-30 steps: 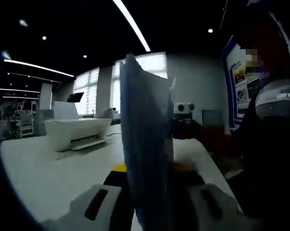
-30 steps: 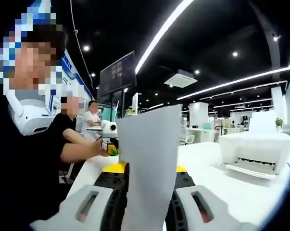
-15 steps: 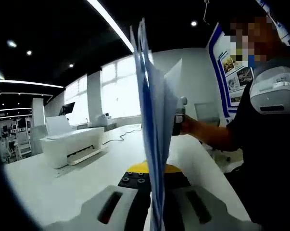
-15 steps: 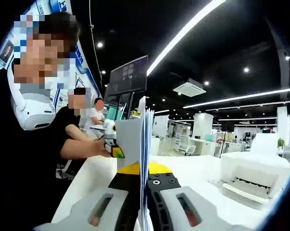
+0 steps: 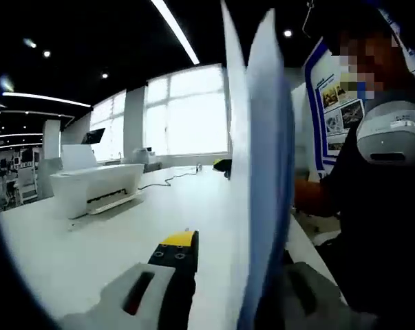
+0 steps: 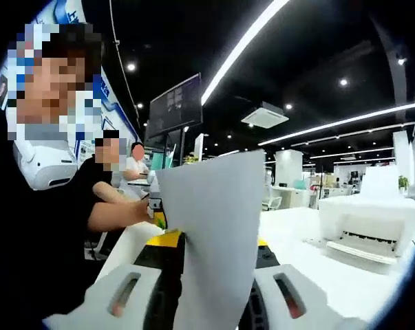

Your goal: Organize the stack of printing papers by aligning and flattening the scattered papers on the table

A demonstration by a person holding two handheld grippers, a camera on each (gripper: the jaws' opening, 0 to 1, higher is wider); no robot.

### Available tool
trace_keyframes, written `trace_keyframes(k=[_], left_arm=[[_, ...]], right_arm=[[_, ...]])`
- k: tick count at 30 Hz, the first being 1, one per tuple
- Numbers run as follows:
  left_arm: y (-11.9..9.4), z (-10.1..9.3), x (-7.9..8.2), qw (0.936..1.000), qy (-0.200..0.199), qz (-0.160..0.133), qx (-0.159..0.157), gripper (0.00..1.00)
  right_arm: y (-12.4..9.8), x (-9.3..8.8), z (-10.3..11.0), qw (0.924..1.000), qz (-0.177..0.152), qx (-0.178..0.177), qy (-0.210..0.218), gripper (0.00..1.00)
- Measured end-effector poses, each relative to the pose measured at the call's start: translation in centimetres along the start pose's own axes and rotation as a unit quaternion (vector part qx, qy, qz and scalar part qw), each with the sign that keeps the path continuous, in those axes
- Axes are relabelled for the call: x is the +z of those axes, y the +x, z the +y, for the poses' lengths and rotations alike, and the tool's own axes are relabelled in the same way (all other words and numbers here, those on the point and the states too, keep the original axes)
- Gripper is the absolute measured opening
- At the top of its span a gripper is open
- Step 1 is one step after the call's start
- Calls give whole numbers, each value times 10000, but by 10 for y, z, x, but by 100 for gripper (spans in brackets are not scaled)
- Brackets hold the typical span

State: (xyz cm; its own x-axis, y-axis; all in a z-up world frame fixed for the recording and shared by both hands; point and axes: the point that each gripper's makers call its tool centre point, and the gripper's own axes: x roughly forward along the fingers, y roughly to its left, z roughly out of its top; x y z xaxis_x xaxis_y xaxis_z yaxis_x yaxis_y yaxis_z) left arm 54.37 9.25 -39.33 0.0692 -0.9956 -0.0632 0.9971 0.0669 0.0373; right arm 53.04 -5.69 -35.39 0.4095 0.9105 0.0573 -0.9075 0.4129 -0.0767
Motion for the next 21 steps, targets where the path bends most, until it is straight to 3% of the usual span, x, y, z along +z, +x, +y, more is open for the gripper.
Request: trace_keyframes(k=[3, 11, 15, 21], left_arm=[[0, 2, 4, 9999, 133, -89, 9, 7], [2, 5, 4, 9995, 138, -253, 136, 6], [3, 8, 4, 9992, 67, -333, 193, 6], [3, 8, 4, 9992, -16, -364, 167, 6]], right_arm=[[-1, 1, 4, 9997, 30, 117, -231, 0], [-4, 2, 7, 9996, -10, 131, -245, 0], [-6, 2, 5, 9992, 259, 98, -284, 0], [-12, 13, 2, 9968, 644, -37, -482, 21]])
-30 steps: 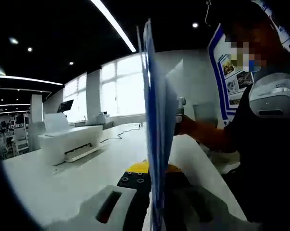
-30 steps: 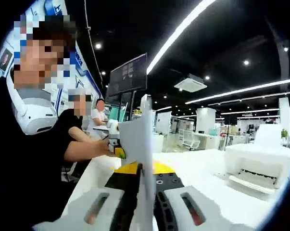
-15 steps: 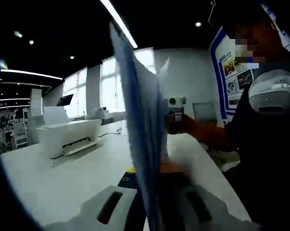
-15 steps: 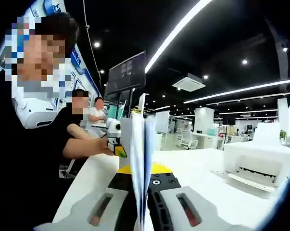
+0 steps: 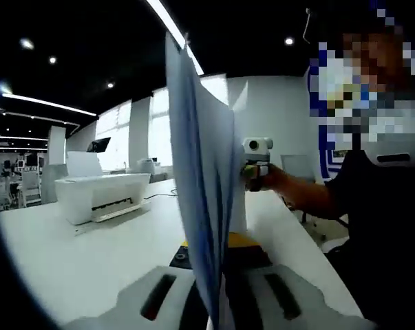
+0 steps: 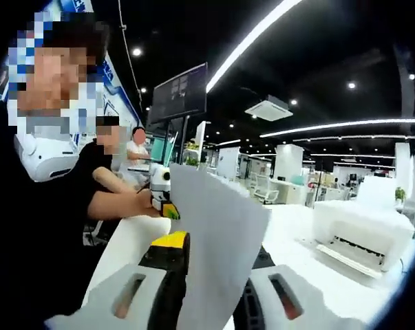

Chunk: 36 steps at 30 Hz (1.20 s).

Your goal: Organize the stack of printing papers by aligning and flattening the scattered papers on the table

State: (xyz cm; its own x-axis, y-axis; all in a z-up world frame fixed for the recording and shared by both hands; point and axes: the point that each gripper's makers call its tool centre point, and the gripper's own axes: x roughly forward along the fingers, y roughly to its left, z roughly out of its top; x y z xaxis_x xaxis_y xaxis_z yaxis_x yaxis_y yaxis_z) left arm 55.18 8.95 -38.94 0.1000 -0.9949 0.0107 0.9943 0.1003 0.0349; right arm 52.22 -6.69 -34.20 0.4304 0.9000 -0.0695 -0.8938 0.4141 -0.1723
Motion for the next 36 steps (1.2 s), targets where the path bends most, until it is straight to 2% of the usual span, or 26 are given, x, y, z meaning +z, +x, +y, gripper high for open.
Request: trace_keyframes(k=[3, 6, 9, 12, 15, 19, 22, 29, 31, 32, 36], left_arm=[[0, -1, 0, 10000, -20, 22, -11, 6], [0, -2, 0, 10000, 6, 41, -36, 6], [0, -3, 0, 10000, -19, 32, -75, 6], [0, -4, 0, 9999, -54, 38, -96, 6], [0, -5, 0, 9999, -4, 42, -117, 6], [-1, -6, 0, 9998, 61, 50, -155, 6], [-1, -7, 0, 9998, 52, 46, -179, 6], [-1, -10, 0, 9997, 51, 38, -244, 6], [-1, -10, 0, 9997, 51, 38, -252, 6], [-1, -10, 0, 9997, 47, 36, -256, 6], [-1, -10, 0, 9997, 28, 34, -256, 6]], right_arm=[[-8, 12, -6, 9982, 405, -128, -434, 29], [-11, 42, -6, 9930, 668, -199, -953, 32], [-4, 58, -1, 9837, 1133, -11, -1395, 34], [11, 61, 9, 9716, 1685, 292, -1637, 36], [23, 59, 16, 9614, 2055, 632, -1717, 39], [37, 55, 10, 9441, 2570, 859, -1876, 39], [45, 55, 9, 9346, 2851, 1060, -1847, 39], [64, 40, 15, 8971, 3670, 1672, -1805, 39], [69, 33, 21, 8831, 3919, 1879, -1765, 37], [71, 28, 25, 8736, 4075, 1997, -1759, 36], [79, 18, 31, 8548, 4387, 2203, -1681, 35]])
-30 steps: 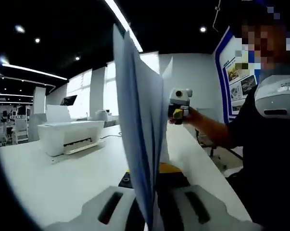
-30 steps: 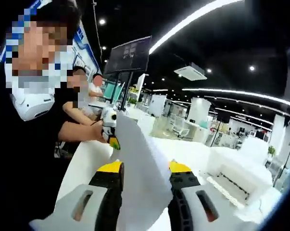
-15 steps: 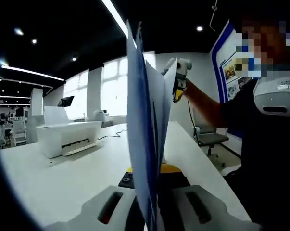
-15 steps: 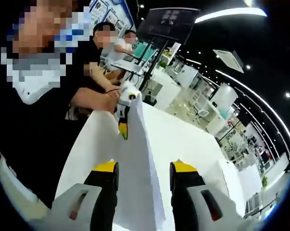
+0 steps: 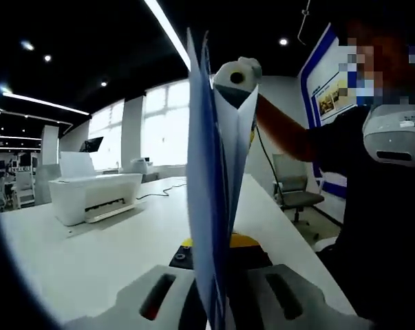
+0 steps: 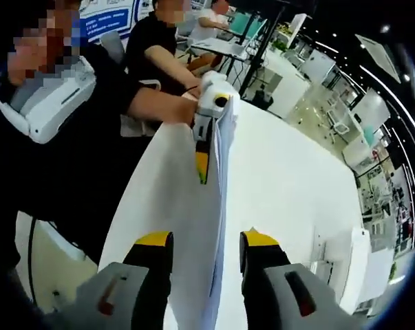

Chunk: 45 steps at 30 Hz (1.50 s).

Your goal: Organize the stack of printing papers by aligning and flattening the scattered papers on the table

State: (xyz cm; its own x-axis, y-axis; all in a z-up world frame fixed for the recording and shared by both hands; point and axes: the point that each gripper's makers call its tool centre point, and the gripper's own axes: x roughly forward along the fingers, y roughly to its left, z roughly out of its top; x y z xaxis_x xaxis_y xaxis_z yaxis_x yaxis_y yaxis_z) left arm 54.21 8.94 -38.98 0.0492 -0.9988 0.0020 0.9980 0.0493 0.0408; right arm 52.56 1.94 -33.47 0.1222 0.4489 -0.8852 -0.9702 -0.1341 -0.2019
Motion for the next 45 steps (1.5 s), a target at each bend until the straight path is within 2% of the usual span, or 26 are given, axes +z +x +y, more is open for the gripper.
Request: trace_keyframes(k=[13, 21, 25, 28, 29, 31, 39, 42, 45], left_arm=[[0, 0, 0, 10000, -41, 25, 2, 6], [0, 0, 0, 10000, -66, 16, -7, 6], [0, 1, 0, 10000, -75, 7, -17, 6], [1, 0, 0, 10000, -71, -4, -41, 6], [1, -1, 0, 10000, -71, -7, -57, 6], [1, -1, 1, 10000, -73, -26, -32, 7], [1, 4, 4, 9998, -79, -176, 80, 9], [-6, 15, 13, 9981, -30, -479, 388, 21], [-14, 18, 19, 9964, -114, -722, 430, 24]], right_arm=[[26, -1, -1, 9951, 799, 585, -21, 30], [46, 4, 0, 9927, 901, 801, -18, 24], [55, 1, 4, 9906, 995, 936, -4, 18], [58, -5, 3, 9888, 1129, 971, -26, 0], [58, -6, 2, 9888, 1149, 950, 116, 0], [57, -6, 0, 9899, 1089, 910, 10, 0], [51, -12, 1, 9916, 997, 774, 287, 0], [42, -16, -1, 9938, 862, 647, 272, 0], [33, -14, -5, 9967, 490, 457, 454, 0]])
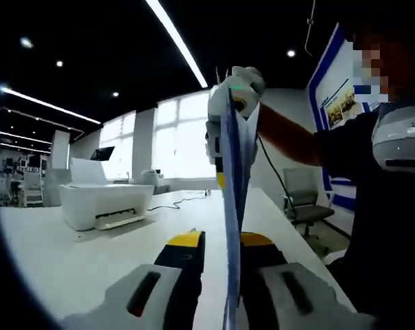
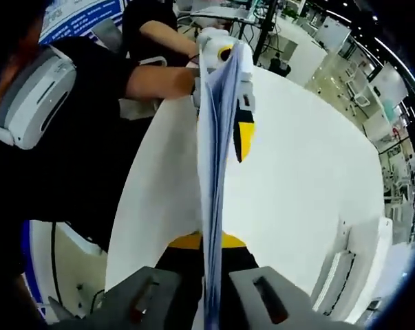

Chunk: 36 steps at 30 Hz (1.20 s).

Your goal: Organize the stack of printing papers by aligning and flattening the scattered papers on the table

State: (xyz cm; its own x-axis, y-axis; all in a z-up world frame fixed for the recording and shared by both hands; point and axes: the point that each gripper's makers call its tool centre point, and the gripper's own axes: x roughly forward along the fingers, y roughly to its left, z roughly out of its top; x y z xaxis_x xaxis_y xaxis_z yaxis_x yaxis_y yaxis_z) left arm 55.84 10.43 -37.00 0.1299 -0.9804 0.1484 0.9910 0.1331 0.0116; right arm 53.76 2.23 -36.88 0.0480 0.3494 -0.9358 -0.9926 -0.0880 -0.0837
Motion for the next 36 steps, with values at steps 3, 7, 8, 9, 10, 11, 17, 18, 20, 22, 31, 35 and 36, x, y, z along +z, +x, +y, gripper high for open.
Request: trace_keyframes(k=[3, 7, 8, 9, 10, 11, 17, 18, 20, 22, 31, 35, 36], left_arm=[[-4, 5, 6, 9998, -21, -179, 109, 28], [-5, 1, 24, 9977, -257, -626, -15, 34], [-4, -1, 26, 9975, -245, -659, -51, 36], [-3, -3, 28, 9974, -213, -687, -48, 38], [-2, -4, 30, 9972, -198, -715, -42, 39], [-1, -5, 32, 9972, -176, -732, -40, 40], [8, -6, 41, 9964, -148, -830, -6, 52], [9, -5, 42, 9965, -155, -818, 14, 55], [11, -1, 42, 9965, -184, -819, 53, 58], [11, 1, 45, 9953, -276, -923, 57, 60], [20, 7, 45, 9944, -471, -943, 68, 60], [23, 12, 58, 9929, -444, -1087, 162, 61], [23, 12, 63, 9925, -432, -1129, 172, 60]], right_arm=[[-14, -3, -3, 9991, -357, -182, 139, 0], [-30, -3, -5, 9962, -756, -349, 248, 0], [-34, -3, -7, 9950, -864, -418, 276, 0], [-38, -3, -7, 9940, -944, -457, 318, 0], [-42, -3, -8, 9928, -1036, -515, 311, 0], [-46, -2, -8, 9914, -1136, -561, 321, 0], [-64, 5, -4, 9766, -2000, -672, 413, 0], [-67, 5, -3, 9736, -2141, -665, 430, 0], [-72, 7, -3, 9670, -2407, -702, 443, 0], [-80, 11, -3, 9576, -2742, -712, 515, 0], [-109, 20, -8, 9116, -3951, -1006, 517, 0], [-115, 23, -5, 8867, -4483, -999, 528, 0], [-115, 24, -5, 8828, -4560, -999, 529, 0]])
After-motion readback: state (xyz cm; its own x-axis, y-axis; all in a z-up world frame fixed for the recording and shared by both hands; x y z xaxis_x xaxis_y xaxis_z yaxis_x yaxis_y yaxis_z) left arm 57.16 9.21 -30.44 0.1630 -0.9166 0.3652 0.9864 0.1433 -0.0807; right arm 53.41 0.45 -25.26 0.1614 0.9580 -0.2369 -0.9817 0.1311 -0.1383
